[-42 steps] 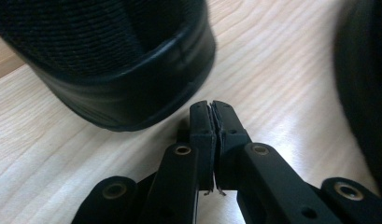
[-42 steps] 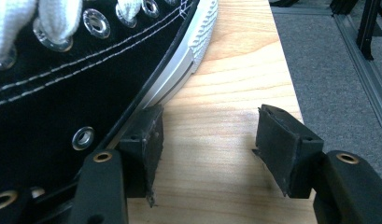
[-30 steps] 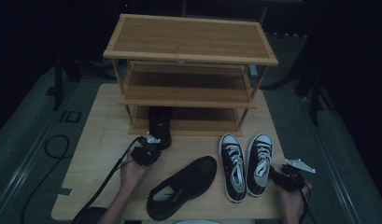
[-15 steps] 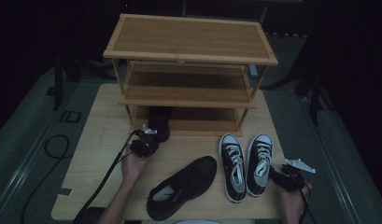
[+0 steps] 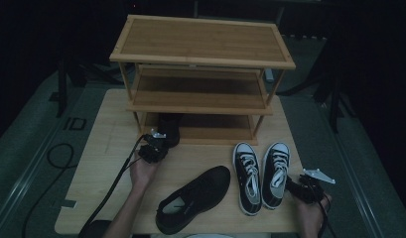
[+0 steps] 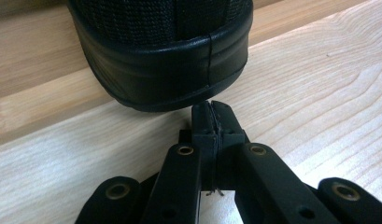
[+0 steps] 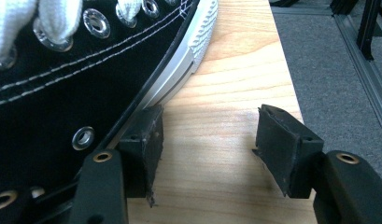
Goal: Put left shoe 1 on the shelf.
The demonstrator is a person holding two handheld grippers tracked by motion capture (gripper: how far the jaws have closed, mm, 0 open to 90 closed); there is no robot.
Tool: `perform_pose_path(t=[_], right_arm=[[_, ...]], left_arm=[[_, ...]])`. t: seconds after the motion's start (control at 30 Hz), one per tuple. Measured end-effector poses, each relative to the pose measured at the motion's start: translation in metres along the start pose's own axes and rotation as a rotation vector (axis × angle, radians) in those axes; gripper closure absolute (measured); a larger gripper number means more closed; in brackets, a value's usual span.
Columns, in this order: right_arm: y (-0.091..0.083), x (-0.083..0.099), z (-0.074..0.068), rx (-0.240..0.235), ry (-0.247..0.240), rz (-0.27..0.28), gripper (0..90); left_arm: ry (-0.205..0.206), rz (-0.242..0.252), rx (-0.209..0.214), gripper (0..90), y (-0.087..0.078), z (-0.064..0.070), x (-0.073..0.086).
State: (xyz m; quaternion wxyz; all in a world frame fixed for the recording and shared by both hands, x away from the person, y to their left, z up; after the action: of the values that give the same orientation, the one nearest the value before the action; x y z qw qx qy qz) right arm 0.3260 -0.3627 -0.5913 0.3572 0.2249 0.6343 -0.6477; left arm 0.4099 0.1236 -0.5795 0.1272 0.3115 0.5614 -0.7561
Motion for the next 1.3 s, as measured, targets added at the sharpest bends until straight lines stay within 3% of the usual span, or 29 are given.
perform_pose_path(t=[0.23,0.53,0.87,1.3], right_arm=[[0.000,0.000,0.000,-0.001,0.000,0.000,41.0],[0.000,0.000,0.000,-0.002,-0.001,0.001,40.9],[0.000,0.000,0.000,-0.001,-0.001,0.001,40.9],[0.000,0.000,0.000,-0.002,-0.001,0.001,40.9]], left_arm=[[0.027,-0.008,0.002,85.5,0.001,0.002,0.001],[0.103,0.002,0.061,71.8,-0.018,0.015,0.004],[0.134,0.020,0.117,64.4,-0.040,0.025,0.005],[0.151,0.030,0.154,60.8,-0.056,0.036,0.004]])
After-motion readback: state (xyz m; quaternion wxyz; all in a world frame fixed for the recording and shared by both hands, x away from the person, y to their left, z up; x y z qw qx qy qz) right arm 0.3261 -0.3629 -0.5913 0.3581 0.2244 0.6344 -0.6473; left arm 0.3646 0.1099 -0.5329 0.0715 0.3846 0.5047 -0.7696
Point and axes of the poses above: each handheld gripper's, and its own axes: y roughly forward along the jaws, x roughly out of its underside, z roughly to its right, the point moved 5 cm from there along y, roughly forward along the jaws, and after that the axes turned 8 degrees about -y, right-handed, at the moved point
